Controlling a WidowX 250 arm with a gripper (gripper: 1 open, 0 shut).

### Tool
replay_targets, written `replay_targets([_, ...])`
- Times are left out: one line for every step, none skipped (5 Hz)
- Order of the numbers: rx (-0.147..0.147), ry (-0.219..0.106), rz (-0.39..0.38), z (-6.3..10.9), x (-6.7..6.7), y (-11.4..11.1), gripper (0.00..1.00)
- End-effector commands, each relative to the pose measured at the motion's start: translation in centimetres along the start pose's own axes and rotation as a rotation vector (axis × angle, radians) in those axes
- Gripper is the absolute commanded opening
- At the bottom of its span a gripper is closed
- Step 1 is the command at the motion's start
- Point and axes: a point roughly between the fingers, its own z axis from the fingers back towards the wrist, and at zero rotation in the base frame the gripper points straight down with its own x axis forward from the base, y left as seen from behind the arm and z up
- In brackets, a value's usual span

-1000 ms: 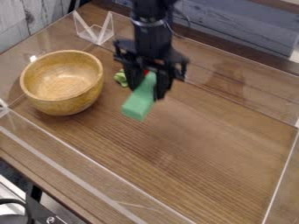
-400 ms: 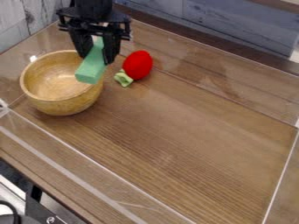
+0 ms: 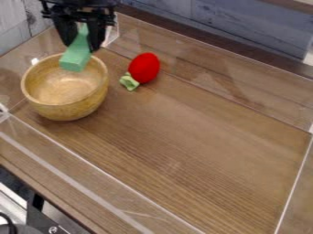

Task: Put the green block in the brown bowl

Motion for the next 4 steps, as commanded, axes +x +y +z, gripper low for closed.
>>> replay_targets([0.029, -0.037, 0.023, 0.0, 0.7, 0.8, 0.00])
replay_targets([0.041, -0.024, 0.043, -1.7, 0.6, 1.1, 0.00])
replay_targets([0.049, -0.011, 0.069, -3.6, -0.1, 2.0, 0.00])
replay_targets([0.045, -0.003, 0.094, -4.8, -0.5, 2.7, 1.00])
